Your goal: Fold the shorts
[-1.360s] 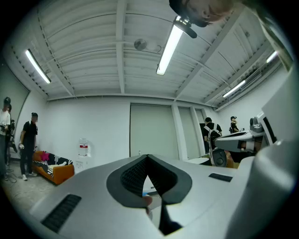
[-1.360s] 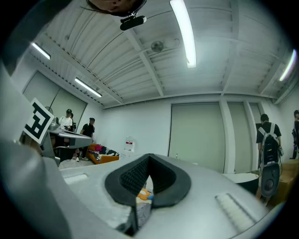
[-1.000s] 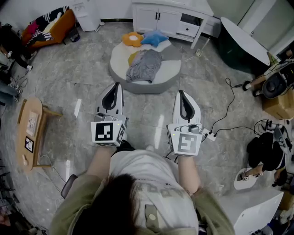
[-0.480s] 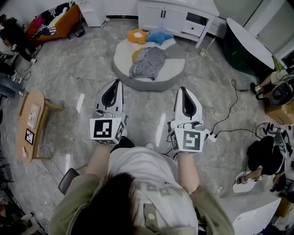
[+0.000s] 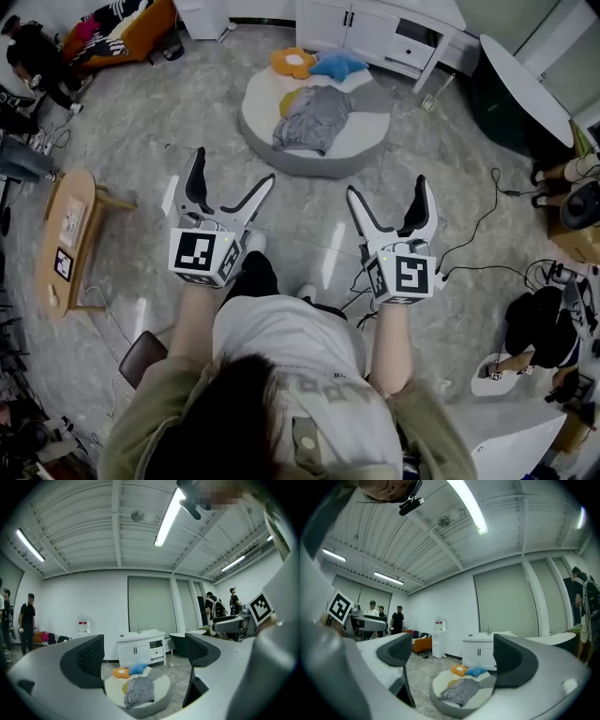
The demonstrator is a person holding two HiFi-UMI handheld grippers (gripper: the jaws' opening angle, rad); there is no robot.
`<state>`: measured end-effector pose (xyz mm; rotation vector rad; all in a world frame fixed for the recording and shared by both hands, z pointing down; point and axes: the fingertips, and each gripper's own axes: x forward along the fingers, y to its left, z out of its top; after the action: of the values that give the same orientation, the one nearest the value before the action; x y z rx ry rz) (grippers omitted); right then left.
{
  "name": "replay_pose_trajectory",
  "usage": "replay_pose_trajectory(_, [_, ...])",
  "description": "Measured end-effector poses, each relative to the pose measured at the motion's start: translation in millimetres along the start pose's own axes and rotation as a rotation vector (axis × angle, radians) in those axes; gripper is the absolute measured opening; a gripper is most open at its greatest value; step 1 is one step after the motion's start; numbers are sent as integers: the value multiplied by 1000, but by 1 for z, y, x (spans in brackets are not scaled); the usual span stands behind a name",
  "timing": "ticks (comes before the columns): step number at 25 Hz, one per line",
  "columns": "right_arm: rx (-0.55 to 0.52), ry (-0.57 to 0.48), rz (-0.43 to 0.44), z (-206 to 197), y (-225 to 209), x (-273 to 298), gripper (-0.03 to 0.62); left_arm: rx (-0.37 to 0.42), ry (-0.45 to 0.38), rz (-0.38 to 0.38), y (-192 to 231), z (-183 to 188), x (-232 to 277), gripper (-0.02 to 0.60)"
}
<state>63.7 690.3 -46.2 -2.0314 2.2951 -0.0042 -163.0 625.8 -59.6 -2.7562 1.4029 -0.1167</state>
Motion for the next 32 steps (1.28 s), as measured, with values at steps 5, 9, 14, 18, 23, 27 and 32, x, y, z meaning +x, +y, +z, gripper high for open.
replay_pose_trajectory(5, [-1,19,-7,-9,-7,21,535,-18,14,14,27,-12,18,511])
replay_pose_trajectory(9, [-8,41,-21,-19,-3,52,535,-22,37,25,62,-27,37,511])
replay_pose_trajectory(14, [-8,44,-71,-27,4,108,535,-73,51,19,123,-42,73,511])
replay_pose_trajectory(18, [0,52,-120,-32,13,157,535,-90,66,-7,173,-50,107,511])
replay_pose_trajectory(23, [-5,50,-179,-32,29,223,535,-96,68,-56,239,-50,157,511])
replay_pose_trajectory(27, [-23,77,-221,-35,38,259,535,-94,88,-98,278,-54,188,511])
replay_pose_trajectory(32, [-28,117,-270,-50,34,286,535,-106,123,-118,310,-74,216,511])
